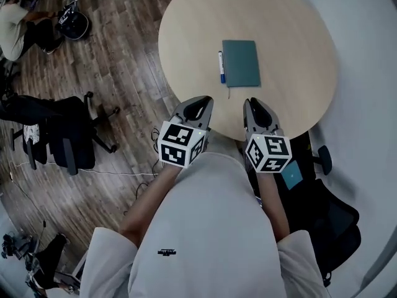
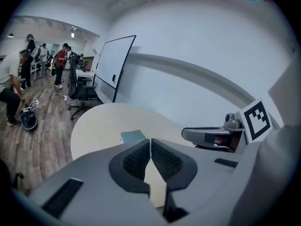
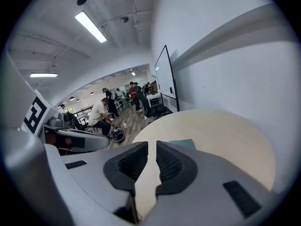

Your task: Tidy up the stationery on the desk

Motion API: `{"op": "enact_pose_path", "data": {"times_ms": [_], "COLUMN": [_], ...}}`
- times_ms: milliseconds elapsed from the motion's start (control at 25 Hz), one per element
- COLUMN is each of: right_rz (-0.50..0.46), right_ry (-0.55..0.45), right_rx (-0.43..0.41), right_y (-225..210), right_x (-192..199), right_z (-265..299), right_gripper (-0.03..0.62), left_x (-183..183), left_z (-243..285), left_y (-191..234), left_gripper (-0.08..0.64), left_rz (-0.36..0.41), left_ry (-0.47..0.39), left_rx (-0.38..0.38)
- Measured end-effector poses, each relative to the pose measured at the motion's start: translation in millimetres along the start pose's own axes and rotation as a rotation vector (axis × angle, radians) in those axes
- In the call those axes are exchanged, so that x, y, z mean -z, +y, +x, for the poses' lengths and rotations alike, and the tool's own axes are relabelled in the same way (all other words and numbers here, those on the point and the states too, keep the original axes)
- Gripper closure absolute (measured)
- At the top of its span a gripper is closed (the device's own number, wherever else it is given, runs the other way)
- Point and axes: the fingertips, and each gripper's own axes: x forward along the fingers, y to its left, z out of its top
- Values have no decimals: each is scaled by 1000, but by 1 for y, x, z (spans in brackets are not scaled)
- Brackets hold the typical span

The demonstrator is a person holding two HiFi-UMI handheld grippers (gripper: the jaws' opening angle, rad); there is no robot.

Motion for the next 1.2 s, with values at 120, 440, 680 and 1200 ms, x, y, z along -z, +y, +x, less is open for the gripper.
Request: {"op": "enact_pose_path", "data": {"times_ms": [120,440,680,1200], "right_rz": [-6,-8,37,54], "right_ry": [-24,-81,-81,-85], "right_rx": [-7,-31,-36,-27], "right_y": [19,78,87,95], "right_x": [0,9,26,27], "right_z": [-23,-72,-85,-86], "right_gripper": [518,552,558,558], "left_x": [3,13,19,21], "left_z": [-26,-78,-93,-103], "left_y": [-22,-60,-60,-48], "left_gripper": [532,535,536,536], "left_rz": [49,139,153,117], "left_ry": [-12,-41,-80,-85], "left_rx": [21,76,36,35]}}
